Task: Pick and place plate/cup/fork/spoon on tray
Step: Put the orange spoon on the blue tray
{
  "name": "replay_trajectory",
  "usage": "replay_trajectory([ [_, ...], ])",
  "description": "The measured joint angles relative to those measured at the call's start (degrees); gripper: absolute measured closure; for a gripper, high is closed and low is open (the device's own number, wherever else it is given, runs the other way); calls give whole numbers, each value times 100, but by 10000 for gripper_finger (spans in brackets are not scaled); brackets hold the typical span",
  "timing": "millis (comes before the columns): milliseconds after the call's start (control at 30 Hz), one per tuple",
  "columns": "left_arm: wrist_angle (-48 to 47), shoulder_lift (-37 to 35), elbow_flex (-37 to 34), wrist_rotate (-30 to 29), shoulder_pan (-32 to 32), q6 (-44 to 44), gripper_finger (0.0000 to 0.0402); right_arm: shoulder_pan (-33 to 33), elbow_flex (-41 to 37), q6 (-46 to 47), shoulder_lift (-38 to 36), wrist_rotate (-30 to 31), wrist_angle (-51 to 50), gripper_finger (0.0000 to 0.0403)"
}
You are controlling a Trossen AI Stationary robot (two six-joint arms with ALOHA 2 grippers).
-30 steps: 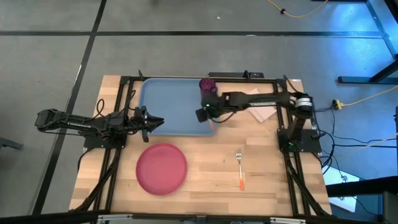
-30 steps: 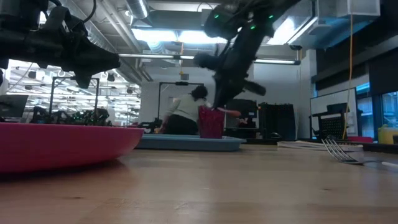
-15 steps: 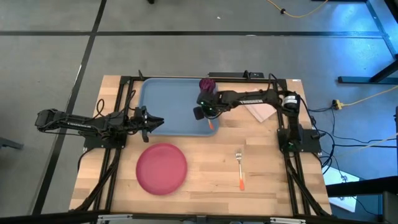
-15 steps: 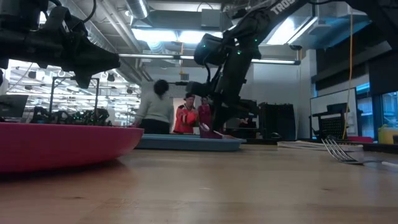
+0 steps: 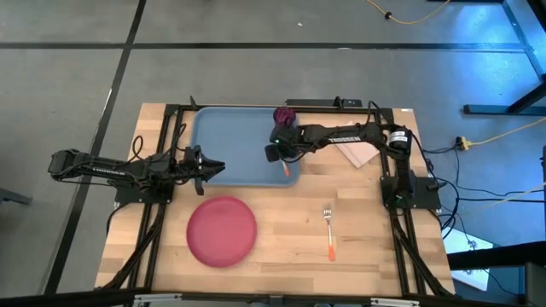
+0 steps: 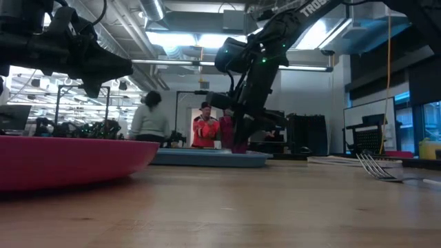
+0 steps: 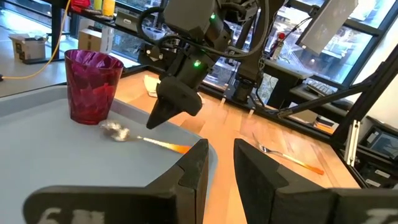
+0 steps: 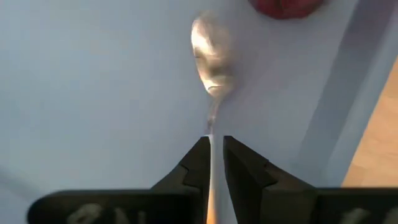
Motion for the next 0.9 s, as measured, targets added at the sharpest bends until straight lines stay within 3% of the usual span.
replay_trajectory([
  [533,-35,0,0,0,0,0,333,123,-2,-136,0,-158,51,350],
  [733,-148,-1,0,2,0,-25,333,263,-7,-762,0,367,-67,350],
  [900,-151,-2,0,2,0,-28,333,429,-7,-1023,0,395,-273,350],
])
